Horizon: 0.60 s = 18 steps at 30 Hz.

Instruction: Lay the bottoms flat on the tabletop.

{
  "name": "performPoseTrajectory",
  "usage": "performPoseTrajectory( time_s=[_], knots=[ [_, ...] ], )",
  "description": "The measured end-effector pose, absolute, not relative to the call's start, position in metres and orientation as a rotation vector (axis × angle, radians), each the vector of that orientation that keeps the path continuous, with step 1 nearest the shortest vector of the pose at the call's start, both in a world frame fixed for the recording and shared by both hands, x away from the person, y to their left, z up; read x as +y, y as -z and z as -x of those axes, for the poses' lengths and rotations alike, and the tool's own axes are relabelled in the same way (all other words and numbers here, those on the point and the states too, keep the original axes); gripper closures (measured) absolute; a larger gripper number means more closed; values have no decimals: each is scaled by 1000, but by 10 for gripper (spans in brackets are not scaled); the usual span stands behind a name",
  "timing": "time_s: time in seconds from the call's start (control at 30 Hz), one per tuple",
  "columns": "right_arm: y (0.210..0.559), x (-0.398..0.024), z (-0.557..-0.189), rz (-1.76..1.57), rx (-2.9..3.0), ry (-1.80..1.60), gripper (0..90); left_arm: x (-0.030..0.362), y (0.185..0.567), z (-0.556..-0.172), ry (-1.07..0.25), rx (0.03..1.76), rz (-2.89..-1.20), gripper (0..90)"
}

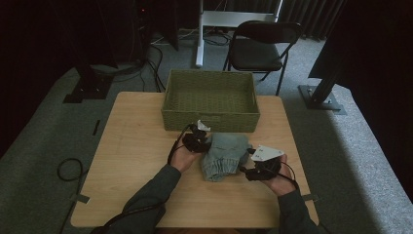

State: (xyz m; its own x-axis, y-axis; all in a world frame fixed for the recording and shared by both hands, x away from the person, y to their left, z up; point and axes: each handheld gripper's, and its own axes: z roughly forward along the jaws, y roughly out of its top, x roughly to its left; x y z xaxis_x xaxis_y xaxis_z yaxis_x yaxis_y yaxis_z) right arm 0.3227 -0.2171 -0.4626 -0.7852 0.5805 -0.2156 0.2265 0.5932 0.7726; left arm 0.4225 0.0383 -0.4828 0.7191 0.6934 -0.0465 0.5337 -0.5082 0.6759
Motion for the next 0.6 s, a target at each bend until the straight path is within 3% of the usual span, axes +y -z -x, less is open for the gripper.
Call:
performPoseTrajectory(
  time_s=[0.27,0.33,0.43,0.6],
  knots=[
    [456,-205,-322,-531,2396,-1118,287,23,476,-416,-291,828,-2250,668],
    [458,-202,-323,-499,2437,-1141,390,22,475,-416,-284,819,-2251,670],
    [458,-200,-321,-454,2454,-1171,705,27,475,-418,-271,839,-2227,663],
    [454,-208,-332,-640,2376,-1147,874,49,464,-420,-232,891,-2121,616]
  ],
)
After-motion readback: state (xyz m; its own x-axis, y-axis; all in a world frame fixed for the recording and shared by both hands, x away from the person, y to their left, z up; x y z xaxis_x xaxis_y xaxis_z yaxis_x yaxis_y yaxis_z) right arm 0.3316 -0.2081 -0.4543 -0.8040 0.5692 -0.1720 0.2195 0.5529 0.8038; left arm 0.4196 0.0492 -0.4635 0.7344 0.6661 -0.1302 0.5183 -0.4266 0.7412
